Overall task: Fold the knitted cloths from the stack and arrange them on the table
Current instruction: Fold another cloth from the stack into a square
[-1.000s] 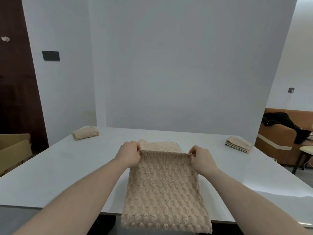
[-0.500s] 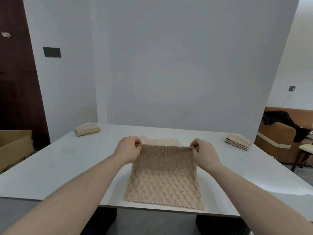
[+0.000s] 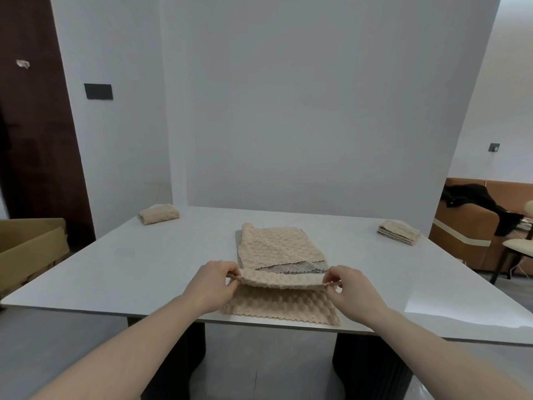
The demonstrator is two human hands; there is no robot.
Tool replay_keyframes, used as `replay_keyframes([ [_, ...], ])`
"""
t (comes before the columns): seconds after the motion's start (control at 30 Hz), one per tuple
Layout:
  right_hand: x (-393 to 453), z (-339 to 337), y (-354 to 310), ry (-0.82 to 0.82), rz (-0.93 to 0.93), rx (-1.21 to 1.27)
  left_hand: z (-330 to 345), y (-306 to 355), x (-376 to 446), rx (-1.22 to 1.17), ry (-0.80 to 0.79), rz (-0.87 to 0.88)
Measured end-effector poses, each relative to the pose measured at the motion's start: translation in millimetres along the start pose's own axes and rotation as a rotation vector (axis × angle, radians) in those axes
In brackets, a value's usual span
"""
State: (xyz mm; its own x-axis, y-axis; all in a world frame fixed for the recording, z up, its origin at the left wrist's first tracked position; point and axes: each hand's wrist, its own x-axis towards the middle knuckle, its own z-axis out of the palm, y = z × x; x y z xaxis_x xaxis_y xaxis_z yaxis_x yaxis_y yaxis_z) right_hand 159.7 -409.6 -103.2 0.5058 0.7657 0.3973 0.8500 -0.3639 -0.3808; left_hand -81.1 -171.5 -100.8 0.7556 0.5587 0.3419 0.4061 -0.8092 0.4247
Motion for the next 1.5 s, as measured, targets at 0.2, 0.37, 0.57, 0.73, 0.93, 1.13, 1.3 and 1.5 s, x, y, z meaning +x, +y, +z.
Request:
replay_keyframes([
  [0.2,-22.3,10.3,-2.1,-0.036,0.018,-0.021,4.5,2.3,-22.1,0.055,-0.01,-0.005],
  [0.37,-36.5,18.5,0.9,-0.116,0.059,-0.066,13.8,-0.4,-30.4,0.111,-0.1,-0.055],
  [0.57,-40.6,22.5,0.1,-0.136,0.128,-0.028,18.4,-1.0,-30.7,0.106,-0.14,-0.091],
  [0.73,-19.9,31.9,7.1,0.007,0.261,0.129,20.8,22.6,-18.1,0.163,-0.087,-0.003],
  [0.93,1.4,60.4,14.0,-0.183,0.322,-0.062,57.5,52.5,0.3,0.205,-0.299,0.094],
  [1.13,11.4,64.1,32.1,-0.257,0.278,-0.171,89.9,61.5,18.8,0.3,-0.431,0.112],
  [1.3,10.4,62.5,39.3,-0.152,0.262,-0.096,106.1,53.3,21.5,0.306,-0.38,0.105],
  [1.5,15.2,59.9,47.2,0.001,0.42,0.127,110.1,52.6,22.3,0.275,-0.348,0.073],
])
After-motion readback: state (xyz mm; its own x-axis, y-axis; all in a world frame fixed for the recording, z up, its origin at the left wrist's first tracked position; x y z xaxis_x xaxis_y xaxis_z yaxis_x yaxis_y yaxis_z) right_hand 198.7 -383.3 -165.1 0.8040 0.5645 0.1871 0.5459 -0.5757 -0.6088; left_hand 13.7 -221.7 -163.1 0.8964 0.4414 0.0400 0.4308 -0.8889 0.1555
